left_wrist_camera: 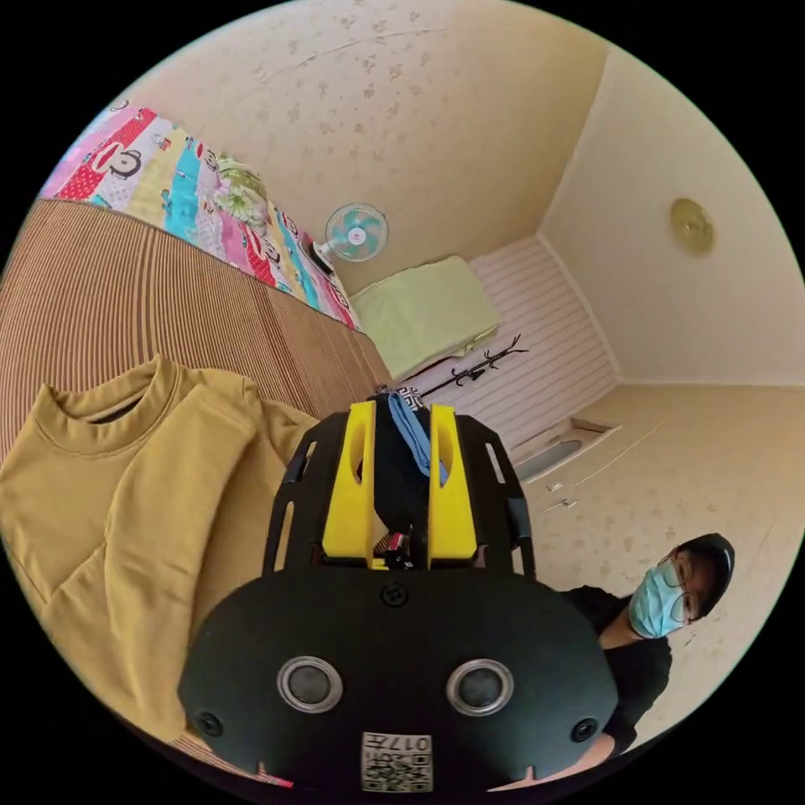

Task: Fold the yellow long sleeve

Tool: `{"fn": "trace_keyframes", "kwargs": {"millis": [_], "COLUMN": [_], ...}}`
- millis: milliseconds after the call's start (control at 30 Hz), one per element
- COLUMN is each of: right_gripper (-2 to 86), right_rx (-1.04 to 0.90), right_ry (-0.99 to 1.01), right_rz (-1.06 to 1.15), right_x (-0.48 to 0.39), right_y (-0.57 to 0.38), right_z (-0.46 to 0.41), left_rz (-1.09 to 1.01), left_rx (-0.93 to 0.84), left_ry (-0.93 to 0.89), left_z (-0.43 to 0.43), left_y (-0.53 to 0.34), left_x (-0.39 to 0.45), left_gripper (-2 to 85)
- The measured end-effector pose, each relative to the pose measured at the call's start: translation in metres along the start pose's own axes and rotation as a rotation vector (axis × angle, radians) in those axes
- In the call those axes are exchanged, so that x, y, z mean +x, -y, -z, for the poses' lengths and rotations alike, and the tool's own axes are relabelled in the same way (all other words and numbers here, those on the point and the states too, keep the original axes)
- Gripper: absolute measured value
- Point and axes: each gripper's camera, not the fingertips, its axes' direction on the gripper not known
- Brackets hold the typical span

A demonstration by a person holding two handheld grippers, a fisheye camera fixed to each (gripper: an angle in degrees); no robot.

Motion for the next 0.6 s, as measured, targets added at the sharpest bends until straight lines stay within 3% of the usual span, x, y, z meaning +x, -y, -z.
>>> {"fn": "trace_keyframes", "kwargs": {"millis": [100, 167, 200, 267, 367, 467, 600], "right_gripper": [1.5, 1.3, 1.3, 1.3, 1.3, 1.7, 3.1], "right_rx": [0.004, 0.001, 0.002, 0.002, 0.012, 0.006, -0.135], "right_ry": [0.042, 0.066, 0.07, 0.08, 0.042, 0.008, -0.064], "right_rz": [-0.02, -0.029, -0.029, -0.032, -0.012, 0.0, 0.041], "right_x": [0.012, 0.018, 0.019, 0.023, 0.018, 0.011, -0.004], "right_y": [0.001, 0.003, 0.003, 0.005, 0.006, 0.009, 0.028], "right_z": [0.003, 0.004, 0.004, 0.003, 0.003, 0.001, -0.005], "left_rz": [-0.033, -0.055, -0.059, -0.06, 0.012, 0.112, 0.131], "left_rx": [0.107, 0.012, 0.001, 0.068, 0.215, 0.084, 0.115], "left_ry": [0.222, 0.678, 0.812, 1.363, 1.77, 1.782, 1.718], "left_z": [0.033, 0.05, 0.054, 0.067, 0.071, 0.064, 0.072], "left_y": [-0.05, -0.096, -0.11, -0.173, -0.24, -0.263, -0.268], "left_x": [-0.011, -0.001, 0.004, 0.021, 0.004, -0.035, -0.03], "left_gripper": [10.0, 10.0, 9.9, 9.1, 7.4, 2.2, -0.1]}}
